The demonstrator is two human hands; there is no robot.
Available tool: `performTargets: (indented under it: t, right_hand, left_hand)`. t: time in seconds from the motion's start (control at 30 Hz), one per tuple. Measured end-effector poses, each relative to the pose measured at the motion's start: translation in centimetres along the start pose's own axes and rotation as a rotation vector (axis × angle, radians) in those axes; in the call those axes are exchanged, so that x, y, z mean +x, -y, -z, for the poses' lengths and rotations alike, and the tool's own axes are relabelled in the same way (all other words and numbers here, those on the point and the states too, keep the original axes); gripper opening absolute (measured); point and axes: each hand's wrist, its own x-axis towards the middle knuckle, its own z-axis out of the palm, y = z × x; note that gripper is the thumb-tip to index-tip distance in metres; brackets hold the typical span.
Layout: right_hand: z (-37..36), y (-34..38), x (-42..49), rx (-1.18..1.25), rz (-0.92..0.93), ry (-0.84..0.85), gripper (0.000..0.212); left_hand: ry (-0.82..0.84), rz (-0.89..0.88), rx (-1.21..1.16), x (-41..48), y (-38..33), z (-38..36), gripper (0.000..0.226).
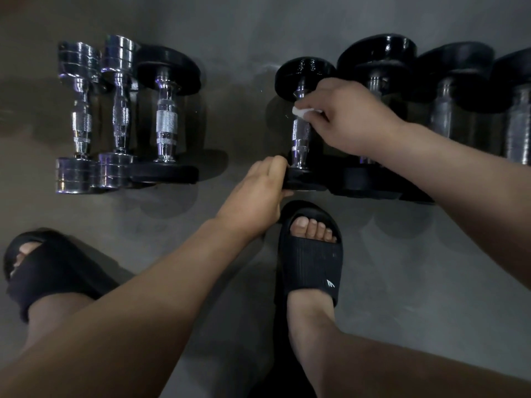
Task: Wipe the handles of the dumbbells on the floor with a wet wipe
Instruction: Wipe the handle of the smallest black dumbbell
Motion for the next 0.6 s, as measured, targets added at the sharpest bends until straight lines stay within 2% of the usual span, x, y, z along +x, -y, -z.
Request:
performTargets:
  t: [0.13, 0.27, 0.33, 0.47, 0.6]
  right_hand:
    - [-0.3, 0.4, -0.7, -0.061, 0.181, 0.086, 0.031]
    - [0.4, 0.6, -1.0, -0.094, 0.359, 0.183, 0.042]
    - [0.5, 0.3, -0.5, -0.121, 0.356, 0.134, 0.04]
    - [0.3, 0.0, -0.2, -0.157, 0.202, 0.014, 0.043]
    - [0.2, 0.5, -1.3, -0.138, 0.359, 0.117, 0.038]
  left_hand:
    - [0.003, -0.02, 0.111, 0.2, -0.5, 0.1, 0.03]
    - [0.049, -0.037, 0.164, 0.4, -1.1, 0.7, 0.03]
    - [0.042, -0.062, 0.218, 0.5, -1.3, 0.7, 0.026]
    - [-0.037, -0.032, 0.329, 0.7, -2.1, 0.0, 0.023]
    - [-0.068, -0.028, 0.324, 0.5, -2.2, -0.4, 0.026]
